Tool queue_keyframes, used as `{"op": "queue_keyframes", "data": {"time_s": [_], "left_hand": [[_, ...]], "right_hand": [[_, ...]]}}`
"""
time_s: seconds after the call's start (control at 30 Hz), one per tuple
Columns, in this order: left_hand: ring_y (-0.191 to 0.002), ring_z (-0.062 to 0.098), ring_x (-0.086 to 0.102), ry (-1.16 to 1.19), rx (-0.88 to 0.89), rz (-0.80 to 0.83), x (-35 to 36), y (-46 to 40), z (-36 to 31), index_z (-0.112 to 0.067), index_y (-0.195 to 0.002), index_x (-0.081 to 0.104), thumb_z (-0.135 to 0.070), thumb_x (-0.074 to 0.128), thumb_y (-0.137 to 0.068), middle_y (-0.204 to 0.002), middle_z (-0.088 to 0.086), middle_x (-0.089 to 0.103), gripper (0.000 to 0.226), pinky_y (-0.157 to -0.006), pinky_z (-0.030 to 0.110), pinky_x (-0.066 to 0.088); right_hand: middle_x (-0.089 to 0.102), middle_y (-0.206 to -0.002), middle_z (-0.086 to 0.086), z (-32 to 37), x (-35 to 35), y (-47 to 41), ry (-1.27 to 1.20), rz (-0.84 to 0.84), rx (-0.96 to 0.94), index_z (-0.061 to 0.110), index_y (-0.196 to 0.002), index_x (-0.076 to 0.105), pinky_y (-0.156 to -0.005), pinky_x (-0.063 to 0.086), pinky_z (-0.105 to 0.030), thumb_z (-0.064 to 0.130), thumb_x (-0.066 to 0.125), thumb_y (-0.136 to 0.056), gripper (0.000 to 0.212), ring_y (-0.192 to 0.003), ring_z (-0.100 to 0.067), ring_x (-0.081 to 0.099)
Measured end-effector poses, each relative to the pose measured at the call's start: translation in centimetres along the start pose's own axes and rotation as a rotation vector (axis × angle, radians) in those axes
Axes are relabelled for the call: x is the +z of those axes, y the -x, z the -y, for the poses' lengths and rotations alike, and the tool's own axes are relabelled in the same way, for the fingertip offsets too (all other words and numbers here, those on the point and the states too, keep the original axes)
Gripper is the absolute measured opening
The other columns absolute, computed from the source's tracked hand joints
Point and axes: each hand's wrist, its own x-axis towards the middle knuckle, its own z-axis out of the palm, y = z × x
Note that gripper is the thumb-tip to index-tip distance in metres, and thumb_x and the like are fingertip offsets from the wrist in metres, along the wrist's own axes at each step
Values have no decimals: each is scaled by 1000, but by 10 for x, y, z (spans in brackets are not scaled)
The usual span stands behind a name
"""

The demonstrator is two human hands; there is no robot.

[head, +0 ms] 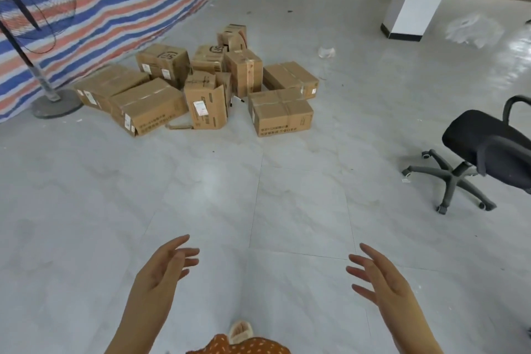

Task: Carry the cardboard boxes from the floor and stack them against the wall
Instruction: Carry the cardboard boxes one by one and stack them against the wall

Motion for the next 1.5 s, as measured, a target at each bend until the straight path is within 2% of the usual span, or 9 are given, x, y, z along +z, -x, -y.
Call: {"op": "queue_keyframes", "data": {"time_s": [0.17, 0.33, 0.5, 0.7, 0.87, 1.03, 1.23, 1.33, 1.5], "left_hand": [[-91, 11, 69, -62, 53, 98, 20, -114, -39, -28, -108, 64, -11, 45, -98, -95, -4, 73, 27, -83, 29, 52], [-90, 10, 69, -83, 5, 140, 39, -195, -41, -26, -110, 63, -10, 42, -98, -97, -5, 73, 29, -82, 20, 54], [-86, 14, 70, -80, -44, 69, 63, -284, -33, -23, -106, 64, -5, 41, -97, -93, 3, 74, 31, -75, 20, 56], [-84, 13, 70, -56, 0, -42, 126, -425, -68, -23, -104, 64, -4, 41, -96, -97, 5, 72, 31, -73, 17, 55], [-91, 17, 68, -97, 23, 2, 179, -528, -97, -27, -110, 61, -8, 43, -97, -100, 0, 71, 29, -80, 23, 55], [-94, 23, 66, -45, -60, -7, 216, -624, -95, -28, -105, 60, -6, 40, -97, -99, 4, 70, 31, -72, 14, 54], [-96, 24, 66, -73, -83, -19, 248, -780, -113, -26, -109, 60, -12, 41, -98, -101, 3, 69, 26, -82, 33, 53], [-95, 22, 66, -99, -52, -10, 262, -860, -142, -24, -113, 60, -13, 41, -99, -101, 2, 70, 26, -88, 38, 50], [-89, 13, 68, -141, -36, 63, 296, -961, -172, -30, -107, 61, -12, 42, -99, -97, -3, 70, 28, -80, 28, 50]], "right_hand": [[68, -108, 11, 45, 37, -77, -14, -66, -42, 32, -121, 55, -79, 53, -27, 24, 44, -99, 26, -97, -6, 68], [66, -112, 3, 58, 56, -143, -48, -132, 35, 24, -124, 54, -89, 55, -40, 23, 41, -99, 28, -102, -17, 66], [71, -106, 0, 63, 65, -238, -107, -199, 78, 20, -122, 58, -76, 58, -29, 19, 43, -99, 27, -98, -18, 68], [70, -107, -1, 119, 77, -421, -53, -134, 13, 20, -121, 57, -68, 58, -18, 18, 42, -100, 26, -89, -9, 70], [70, -107, 8, 194, 89, -556, 11, -69, -93, 27, -124, 56, -79, 56, -22, 21, 43, -100, 28, -95, -5, 68], [70, -105, 12, 211, 109, -658, 66, -46, -79, 32, -122, 56, -78, 56, -19, 19, 43, -100, 28, -95, -3, 68], [70, -105, 10, 227, 146, -783, 71, -107, 5, 32, -120, 56, -71, 57, -17, 20, 43, -100, 27, -94, -4, 68], [71, -102, 12, 265, 168, -849, 82, -132, -6, 35, -118, 57, -73, 57, -20, 23, 45, -99, 25, -94, -5, 68], [64, -111, 13, 308, 191, -937, 118, -135, -15, 30, -128, 50, -87, 52, -33, 33, 41, -99, 31, -100, -8, 65]]}}
